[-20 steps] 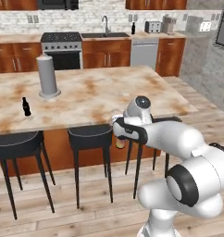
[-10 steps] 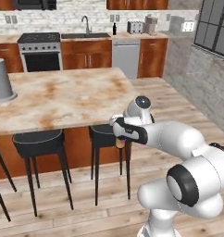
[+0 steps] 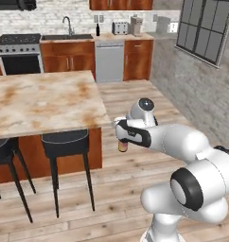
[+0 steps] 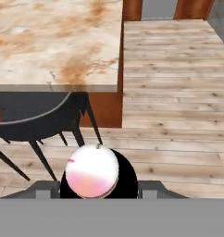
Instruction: Place the large bottle from the dining counter next to the other large bottle outside the sink, and place the small bottle from the dining counter next to the other small bottle inside the sink.
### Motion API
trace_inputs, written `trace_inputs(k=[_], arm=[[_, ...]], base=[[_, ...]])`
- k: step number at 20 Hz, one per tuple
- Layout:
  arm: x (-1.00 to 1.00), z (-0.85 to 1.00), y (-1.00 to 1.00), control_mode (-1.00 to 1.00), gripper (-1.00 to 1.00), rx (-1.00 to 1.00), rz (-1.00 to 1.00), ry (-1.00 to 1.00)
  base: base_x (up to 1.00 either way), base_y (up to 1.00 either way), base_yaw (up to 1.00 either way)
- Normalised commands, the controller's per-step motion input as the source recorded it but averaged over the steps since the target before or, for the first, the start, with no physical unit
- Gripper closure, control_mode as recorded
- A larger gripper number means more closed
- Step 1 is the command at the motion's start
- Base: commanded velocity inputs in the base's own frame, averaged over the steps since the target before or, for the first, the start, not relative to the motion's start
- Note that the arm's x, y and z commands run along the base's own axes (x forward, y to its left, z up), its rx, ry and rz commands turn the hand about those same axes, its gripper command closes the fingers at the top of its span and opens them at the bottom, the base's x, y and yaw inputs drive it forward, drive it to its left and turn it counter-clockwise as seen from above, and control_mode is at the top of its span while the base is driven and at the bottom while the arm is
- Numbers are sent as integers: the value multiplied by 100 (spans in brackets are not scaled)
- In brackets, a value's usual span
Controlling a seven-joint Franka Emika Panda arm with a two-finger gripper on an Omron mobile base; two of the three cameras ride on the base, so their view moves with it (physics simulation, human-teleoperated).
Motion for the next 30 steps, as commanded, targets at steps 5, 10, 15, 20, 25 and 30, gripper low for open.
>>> trace_inputs(k=[5, 10, 15, 20, 25, 30], arm=[[0, 0, 0, 100, 100, 0, 0, 0], [0, 0, 0, 100, 100, 0, 0, 0], [0, 0, 0, 100, 100, 0, 0, 0], [0, 0, 0, 100, 100, 0, 0, 0], [0, 0, 0, 100, 100, 0, 0, 0], [0, 0, 0, 100, 100, 0, 0, 0]], base=[[6, -89, -1], [60, -62, -4], [90, -39, -6], [97, -24, -6], [98, -2, -5], [99, 0, -5]])
